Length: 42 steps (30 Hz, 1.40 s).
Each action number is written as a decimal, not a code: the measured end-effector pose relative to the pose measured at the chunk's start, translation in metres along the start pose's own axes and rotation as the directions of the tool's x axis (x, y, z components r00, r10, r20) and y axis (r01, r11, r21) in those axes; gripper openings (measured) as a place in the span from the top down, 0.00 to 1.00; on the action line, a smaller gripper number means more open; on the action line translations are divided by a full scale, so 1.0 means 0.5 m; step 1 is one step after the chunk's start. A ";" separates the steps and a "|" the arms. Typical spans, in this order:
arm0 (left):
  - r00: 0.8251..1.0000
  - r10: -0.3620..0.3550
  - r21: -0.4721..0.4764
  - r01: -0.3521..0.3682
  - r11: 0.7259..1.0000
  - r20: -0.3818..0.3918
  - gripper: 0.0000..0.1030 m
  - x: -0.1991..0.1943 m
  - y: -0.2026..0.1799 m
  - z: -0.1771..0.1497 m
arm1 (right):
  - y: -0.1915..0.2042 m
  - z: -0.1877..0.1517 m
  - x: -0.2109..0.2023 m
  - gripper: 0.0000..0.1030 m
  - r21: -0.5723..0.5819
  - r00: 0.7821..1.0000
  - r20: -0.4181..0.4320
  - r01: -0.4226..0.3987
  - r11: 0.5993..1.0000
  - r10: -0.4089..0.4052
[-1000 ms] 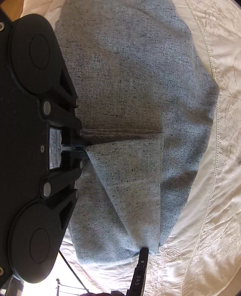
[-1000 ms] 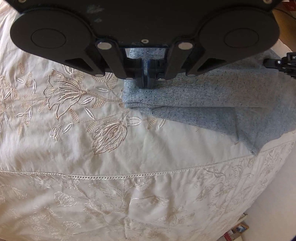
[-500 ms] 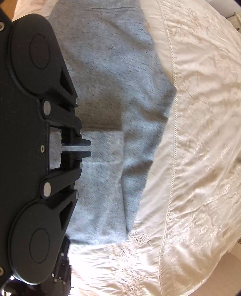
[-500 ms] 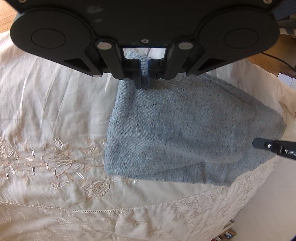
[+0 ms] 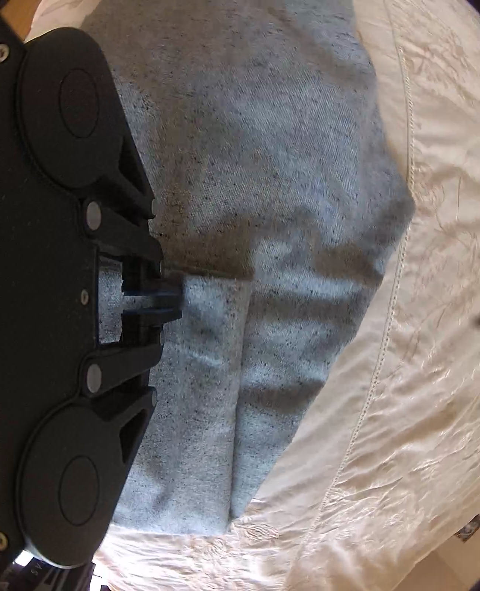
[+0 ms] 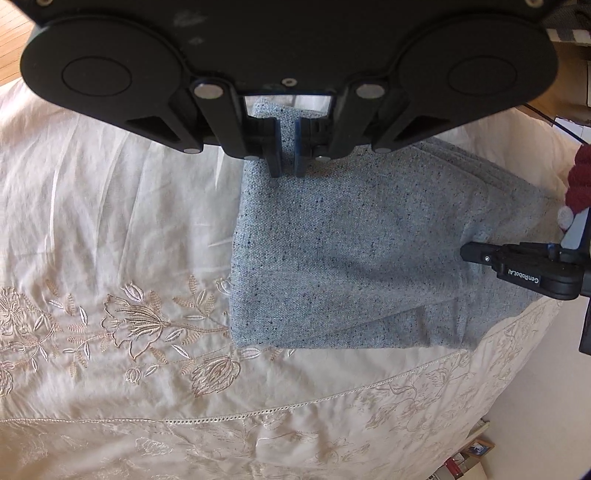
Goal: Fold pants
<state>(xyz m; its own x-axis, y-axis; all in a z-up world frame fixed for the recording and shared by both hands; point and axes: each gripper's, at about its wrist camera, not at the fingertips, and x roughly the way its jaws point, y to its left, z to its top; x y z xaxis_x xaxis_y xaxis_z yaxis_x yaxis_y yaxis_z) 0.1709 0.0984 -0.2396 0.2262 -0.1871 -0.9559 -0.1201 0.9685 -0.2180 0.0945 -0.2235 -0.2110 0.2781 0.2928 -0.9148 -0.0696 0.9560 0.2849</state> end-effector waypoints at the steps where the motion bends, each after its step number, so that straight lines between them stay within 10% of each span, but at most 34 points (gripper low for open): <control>1: 1.000 0.012 -0.013 -0.012 1.000 0.016 0.84 -0.010 0.010 -0.007 | 0.002 -0.001 -0.002 0.90 -0.004 1.000 0.001 0.000 1.000 0.000; 13: 0.988 0.143 -0.175 -0.130 0.976 0.063 0.83 -0.140 0.263 -0.090 | 0.146 0.027 -0.051 0.89 -0.146 0.994 0.091 -0.048 0.988 0.061; 25: 0.978 0.173 -0.078 -0.165 0.983 0.113 0.64 -0.202 0.440 -0.064 | 0.463 0.002 -0.002 0.79 -0.096 0.979 0.202 0.020 0.995 0.000; 42: 0.995 0.064 -0.101 -0.056 0.993 0.080 0.57 -0.180 0.613 -0.048 | 0.580 -0.028 0.178 0.87 0.015 0.992 -0.009 0.123 0.992 -0.123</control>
<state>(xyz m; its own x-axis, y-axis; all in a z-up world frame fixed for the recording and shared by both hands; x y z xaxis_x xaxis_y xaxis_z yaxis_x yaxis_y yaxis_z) 0.0908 0.4081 -0.2252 0.2949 -0.1107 -0.9491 -0.2294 0.9560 -0.1828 0.0856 0.0801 -0.2138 0.2756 0.1736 -0.9455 -0.0209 0.9844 0.1746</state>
